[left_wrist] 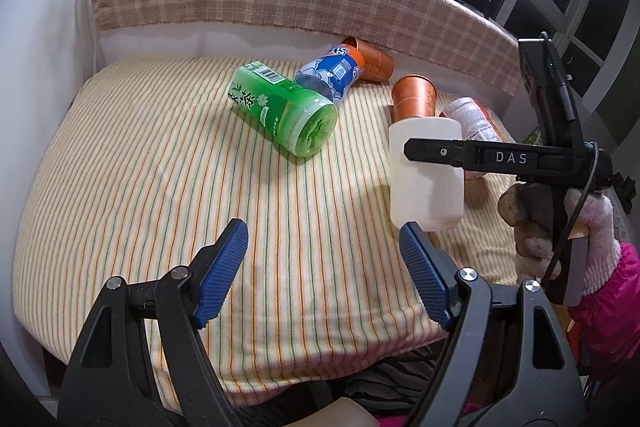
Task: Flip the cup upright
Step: 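Grasp the white cup with the right gripper while the left gripper releases it, then lower the upright white cup onto the bedspread with the right gripper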
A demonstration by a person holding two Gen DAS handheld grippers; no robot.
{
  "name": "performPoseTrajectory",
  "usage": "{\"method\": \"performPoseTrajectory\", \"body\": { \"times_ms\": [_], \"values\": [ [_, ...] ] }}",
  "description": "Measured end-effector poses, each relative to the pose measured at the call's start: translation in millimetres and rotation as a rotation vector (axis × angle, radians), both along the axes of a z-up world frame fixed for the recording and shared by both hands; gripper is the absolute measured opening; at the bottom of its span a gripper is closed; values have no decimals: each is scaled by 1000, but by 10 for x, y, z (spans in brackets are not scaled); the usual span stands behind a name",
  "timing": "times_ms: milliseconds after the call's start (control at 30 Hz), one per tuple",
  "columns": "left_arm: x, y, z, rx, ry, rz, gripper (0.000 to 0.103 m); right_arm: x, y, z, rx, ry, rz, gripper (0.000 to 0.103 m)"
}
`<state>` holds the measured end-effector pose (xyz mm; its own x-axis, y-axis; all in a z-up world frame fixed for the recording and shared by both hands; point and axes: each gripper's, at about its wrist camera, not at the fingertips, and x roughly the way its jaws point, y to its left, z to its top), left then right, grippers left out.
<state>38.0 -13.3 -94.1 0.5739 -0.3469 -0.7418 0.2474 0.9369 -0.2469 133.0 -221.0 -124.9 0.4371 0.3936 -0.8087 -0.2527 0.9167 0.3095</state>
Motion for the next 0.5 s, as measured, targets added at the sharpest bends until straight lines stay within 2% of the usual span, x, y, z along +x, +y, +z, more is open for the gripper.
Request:
{"method": "performPoseTrajectory", "body": {
  "times_ms": [267, 433, 500],
  "values": [
    [-11, 9, 46, -2, -11, -1, 80, -31, 83, 66, -57, -137, -10, 79],
    [-9, 22, 46, -5, -9, 0, 80, -68, 155, 109, -145, -247, -7, 78],
    [-9, 21, 48, -5, -9, -2, 80, -75, 168, 96, -162, -265, -4, 78]
  ]
}}
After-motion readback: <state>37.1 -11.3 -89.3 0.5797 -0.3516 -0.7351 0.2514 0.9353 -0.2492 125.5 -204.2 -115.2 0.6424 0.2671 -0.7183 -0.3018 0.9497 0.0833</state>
